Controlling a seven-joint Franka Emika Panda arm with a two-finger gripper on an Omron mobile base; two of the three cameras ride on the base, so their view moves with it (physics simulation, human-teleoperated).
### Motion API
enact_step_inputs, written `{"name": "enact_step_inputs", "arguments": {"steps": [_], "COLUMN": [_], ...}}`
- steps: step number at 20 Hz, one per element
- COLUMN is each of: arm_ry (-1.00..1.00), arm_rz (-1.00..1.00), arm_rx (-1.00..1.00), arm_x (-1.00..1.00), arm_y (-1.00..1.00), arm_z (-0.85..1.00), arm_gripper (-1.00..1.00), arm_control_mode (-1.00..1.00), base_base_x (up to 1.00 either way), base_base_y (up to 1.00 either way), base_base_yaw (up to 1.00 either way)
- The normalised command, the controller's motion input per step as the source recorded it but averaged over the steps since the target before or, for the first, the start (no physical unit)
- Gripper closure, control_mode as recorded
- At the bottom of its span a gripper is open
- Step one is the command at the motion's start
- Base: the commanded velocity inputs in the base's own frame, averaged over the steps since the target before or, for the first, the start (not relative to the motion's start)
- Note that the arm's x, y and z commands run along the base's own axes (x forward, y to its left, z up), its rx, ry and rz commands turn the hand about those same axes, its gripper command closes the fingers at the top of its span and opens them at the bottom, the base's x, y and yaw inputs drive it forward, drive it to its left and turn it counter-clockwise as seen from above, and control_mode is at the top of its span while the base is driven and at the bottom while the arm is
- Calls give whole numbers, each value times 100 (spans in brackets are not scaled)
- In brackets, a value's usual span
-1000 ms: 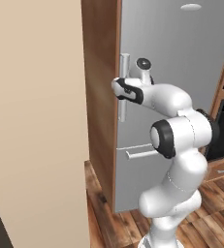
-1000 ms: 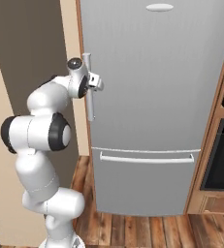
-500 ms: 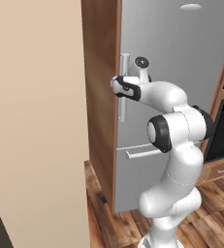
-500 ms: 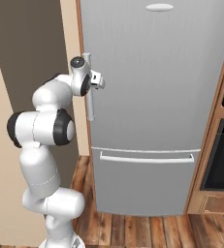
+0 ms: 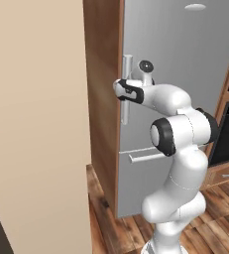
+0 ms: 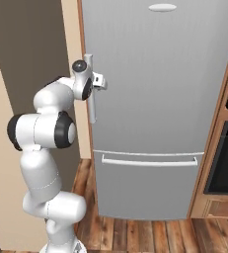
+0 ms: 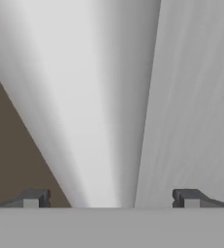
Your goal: Open the fridge, grab two sodas, and place both sodas inside the bowl with ice on the dining counter.
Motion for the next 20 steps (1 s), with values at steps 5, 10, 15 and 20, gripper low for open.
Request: {"name": "enact_step_inputs", "arguments": {"steps": [5, 10, 15, 20], "arm_ry": [0, 0, 0, 1], "arm_rz": [1, 2, 2, 1], "arm_rx": [0, 0, 0, -1], "arm_x": [37, 50, 48, -1], "arm_y": [6, 22, 31, 7], "arm_z": [-41, -51, -48, -11], "arm_gripper": [-100, 100, 100, 100], "arm_control_mode": [-100, -100, -100, -100], "base_base_x": [0, 0, 0, 0], "base_base_y": [0, 0, 0, 0], "base_base_yaw": [0, 0, 0, 0]}}
